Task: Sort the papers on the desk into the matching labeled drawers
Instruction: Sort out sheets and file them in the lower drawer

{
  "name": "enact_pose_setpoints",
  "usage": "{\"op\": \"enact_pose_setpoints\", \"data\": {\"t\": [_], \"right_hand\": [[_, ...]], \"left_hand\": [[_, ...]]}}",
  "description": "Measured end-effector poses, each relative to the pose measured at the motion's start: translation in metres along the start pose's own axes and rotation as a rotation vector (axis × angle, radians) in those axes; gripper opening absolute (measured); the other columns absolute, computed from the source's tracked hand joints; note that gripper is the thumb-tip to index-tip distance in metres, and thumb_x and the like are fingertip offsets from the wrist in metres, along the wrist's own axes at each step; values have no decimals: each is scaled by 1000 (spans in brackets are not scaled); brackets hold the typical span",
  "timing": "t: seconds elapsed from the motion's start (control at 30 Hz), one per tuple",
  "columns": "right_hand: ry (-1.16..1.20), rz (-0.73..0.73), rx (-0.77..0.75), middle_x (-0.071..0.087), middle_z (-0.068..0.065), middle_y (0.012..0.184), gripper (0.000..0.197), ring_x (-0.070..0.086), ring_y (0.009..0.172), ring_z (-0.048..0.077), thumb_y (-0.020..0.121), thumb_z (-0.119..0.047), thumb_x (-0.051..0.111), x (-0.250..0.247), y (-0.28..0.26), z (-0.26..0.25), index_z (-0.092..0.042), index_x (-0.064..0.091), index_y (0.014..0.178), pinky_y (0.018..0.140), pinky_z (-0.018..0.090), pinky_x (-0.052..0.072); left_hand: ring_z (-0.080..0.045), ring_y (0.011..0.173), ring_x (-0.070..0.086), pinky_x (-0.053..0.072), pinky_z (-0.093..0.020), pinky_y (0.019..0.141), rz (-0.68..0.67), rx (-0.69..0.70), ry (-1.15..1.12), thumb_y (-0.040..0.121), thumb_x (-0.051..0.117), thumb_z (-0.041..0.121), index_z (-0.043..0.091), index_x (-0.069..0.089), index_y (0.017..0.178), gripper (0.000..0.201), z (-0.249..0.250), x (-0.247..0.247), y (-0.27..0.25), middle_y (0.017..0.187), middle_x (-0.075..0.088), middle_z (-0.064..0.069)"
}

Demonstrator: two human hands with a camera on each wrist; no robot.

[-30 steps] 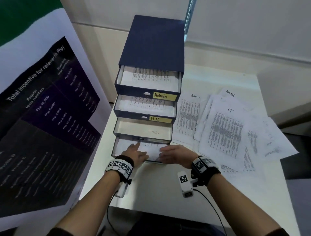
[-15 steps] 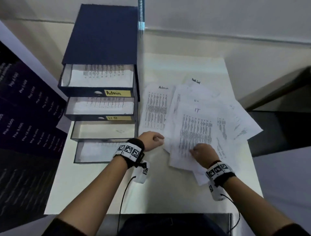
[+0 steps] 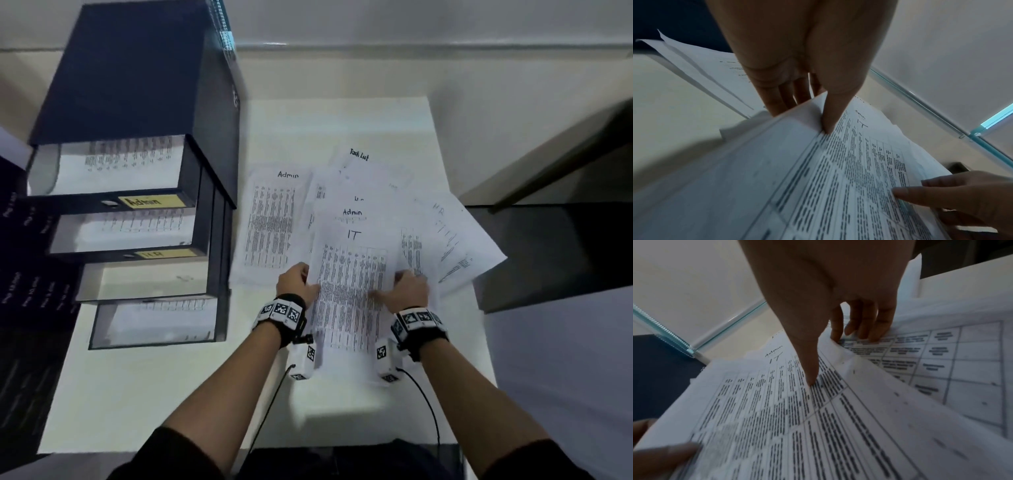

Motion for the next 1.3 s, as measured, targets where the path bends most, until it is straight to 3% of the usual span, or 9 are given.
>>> {"op": "enact_pose_setpoints", "data": {"t": [0.1,0.17,0.43,0.63,0.77,0.93,1.1,1.2,1.3], "right_hand": [[120,-2,-86,59,-2,75,33,57,64,12,67,-35,88,-5,6,-6,-20,60,66,71,30,54],[195,-31,-215,44,-8,48,48,39,46,9,72,-24,85,-9,5,-18,-22,44,48,58,23,45],[332,-35,-622,23,-13,42,62,24,43,8,85,-23,75,-66,-25,-64,-26,27,48,47,22,23],[351,-58,-351,65,-3,74,5,58,66,15,89,-15,69,-72,-20,-37,-11,72,89,67,26,45],[187,27,-126,46,0,52,38,45,59,22,84,-3,61,-67,-25,10,-17,46,52,53,25,32],[108,24,57,45,4,50,31,43,53,22,79,4,56,-56,-42,57,-10,48,53,49,21,31],[129,-57,-75,43,-1,55,37,42,63,21,86,-2,57,-34,-56,35,-19,44,55,53,25,29],[192,-74,-119,68,7,87,14,59,89,27,92,-7,58,-23,-59,16,-13,71,88,71,24,39],[230,-60,-133,67,14,115,28,61,102,27,93,-17,61,-21,-54,4,-4,65,118,82,25,42]], "left_hand": [[-31,116,59,48,-34,98,-28,-47,-27,73,83,8,8,55,129,63,-1,2,2,124,63,-15],[-36,126,52,45,-38,103,-43,-60,-44,75,81,4,9,42,142,78,-3,3,2,128,57,-18],[-30,133,47,39,-39,111,121,22,-273,85,66,49,10,36,148,80,10,-25,3,144,47,-12],[-14,77,61,54,-25,78,279,82,-517,90,69,22,15,68,99,12,6,-61,-5,86,70,-3],[-7,59,54,54,-24,70,267,70,-538,85,75,20,9,73,99,18,-4,-58,-10,65,60,6],[-22,96,64,47,-24,85,174,-22,-392,94,64,21,9,63,126,35,-21,-52,-6,108,69,-8],[-31,141,37,35,-45,114,-151,-86,-289,85,68,53,8,26,153,92,-26,-8,-6,157,32,-13],[-32,141,37,36,-46,113,-178,-12,-122,70,82,53,7,28,152,108,-21,7,-11,155,35,-12],[-30,113,62,51,-41,97,-99,113,-169,80,80,32,6,58,126,58,-5,3,-12,125,64,-11]]}}
Point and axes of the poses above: each hand's wrist, its own y-axis towards the middle knuckle, its own x-axis out of the palm, z = x × y, the point moved 8 cm from there along y, towards the middle knuckle
